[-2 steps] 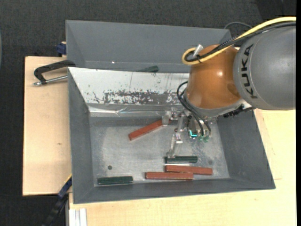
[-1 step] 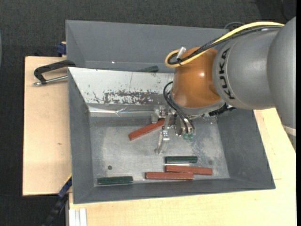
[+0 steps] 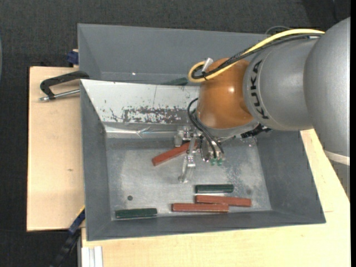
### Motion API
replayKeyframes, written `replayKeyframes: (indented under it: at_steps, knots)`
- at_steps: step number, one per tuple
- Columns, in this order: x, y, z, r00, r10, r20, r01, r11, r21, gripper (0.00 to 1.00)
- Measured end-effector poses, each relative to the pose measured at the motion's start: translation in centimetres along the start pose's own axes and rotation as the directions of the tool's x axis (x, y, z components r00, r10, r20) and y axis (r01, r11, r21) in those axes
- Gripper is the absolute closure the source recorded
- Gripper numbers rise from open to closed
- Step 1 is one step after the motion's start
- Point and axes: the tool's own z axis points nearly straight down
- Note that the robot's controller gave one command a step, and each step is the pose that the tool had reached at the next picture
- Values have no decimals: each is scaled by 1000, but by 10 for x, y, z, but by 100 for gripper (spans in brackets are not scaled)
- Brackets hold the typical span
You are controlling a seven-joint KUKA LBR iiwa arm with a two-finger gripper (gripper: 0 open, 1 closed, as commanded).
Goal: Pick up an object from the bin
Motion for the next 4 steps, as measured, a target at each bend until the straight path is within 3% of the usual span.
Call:
replayKeyframes:
  at_steps: [1, 2, 3, 4]
  knots:
    - [-5, 8, 34, 1000, 31, -5, -31, 1000, -1, 0]
    - [-31, 14, 30, 988, -156, -3, 156, 988, 0, 100]
    - [-31, 14, 30, 988, -156, -3, 156, 988, 0, 100]
    - [-32, 31, -113, 989, -151, -1, 151, 989, 0, 100]
